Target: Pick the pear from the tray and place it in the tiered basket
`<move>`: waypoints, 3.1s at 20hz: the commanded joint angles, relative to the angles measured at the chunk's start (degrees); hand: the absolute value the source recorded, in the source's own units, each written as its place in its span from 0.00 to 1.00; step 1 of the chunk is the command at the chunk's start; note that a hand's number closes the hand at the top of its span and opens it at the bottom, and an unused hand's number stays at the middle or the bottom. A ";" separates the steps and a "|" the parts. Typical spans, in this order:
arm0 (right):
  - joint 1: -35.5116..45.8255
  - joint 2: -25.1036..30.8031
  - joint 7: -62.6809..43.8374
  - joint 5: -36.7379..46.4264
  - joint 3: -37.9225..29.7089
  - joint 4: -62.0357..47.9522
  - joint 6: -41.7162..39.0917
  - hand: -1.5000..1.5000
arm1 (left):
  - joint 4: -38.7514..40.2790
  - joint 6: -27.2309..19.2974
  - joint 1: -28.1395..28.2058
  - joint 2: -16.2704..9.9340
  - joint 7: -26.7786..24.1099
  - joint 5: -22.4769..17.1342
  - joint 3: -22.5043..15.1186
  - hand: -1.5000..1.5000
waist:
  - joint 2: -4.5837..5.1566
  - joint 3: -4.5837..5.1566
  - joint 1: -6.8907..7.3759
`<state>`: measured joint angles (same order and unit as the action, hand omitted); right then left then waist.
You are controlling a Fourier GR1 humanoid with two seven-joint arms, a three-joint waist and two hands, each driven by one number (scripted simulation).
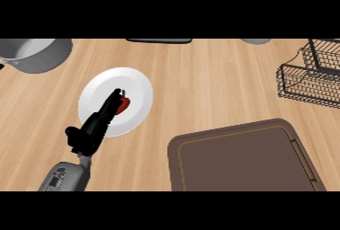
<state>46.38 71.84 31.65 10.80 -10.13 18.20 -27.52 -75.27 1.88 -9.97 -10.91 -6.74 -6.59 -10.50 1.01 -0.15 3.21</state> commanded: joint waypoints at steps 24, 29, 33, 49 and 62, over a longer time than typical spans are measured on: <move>19.97 -21.64 -10.52 8.34 3.67 -8.78 3.27 1.00 | -1.81 2.14 1.79 0.33 0.99 0.18 1.19 0.50 | 0.19 -0.01 0.02; 24.81 -23.87 -19.16 6.49 1.62 -11.68 -0.84 1.00 | -2.56 0.08 1.73 1.73 1.89 2.03 0.20 0.50 | 0.10 0.04 0.36; 25.49 -22.21 -28.92 2.38 -2.07 -17.21 -9.45 0.00 | 0.17 -0.72 0.16 2.67 1.31 2.43 0.78 0.50 | -0.27 0.11 -1.43; 22.49 -10.01 -31.18 -6.06 -11.25 -12.72 14.30 0.00 | -0.55 1.18 -0.70 0.80 1.37 1.81 2.88 0.50 | 0.63 -0.09 -0.92; 7.30 2.98 -21.77 -16.20 -22.06 -16.76 5.58 0.00 | -0.88 1.38 1.95 1.75 -0.11 1.09 3.10 0.50 | 0.72 -0.75 -2.54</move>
<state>58.59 71.71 7.13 -3.57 -30.27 2.51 -18.35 -75.96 3.48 -8.45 -9.62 -6.73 -5.39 -7.38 1.71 -0.65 1.44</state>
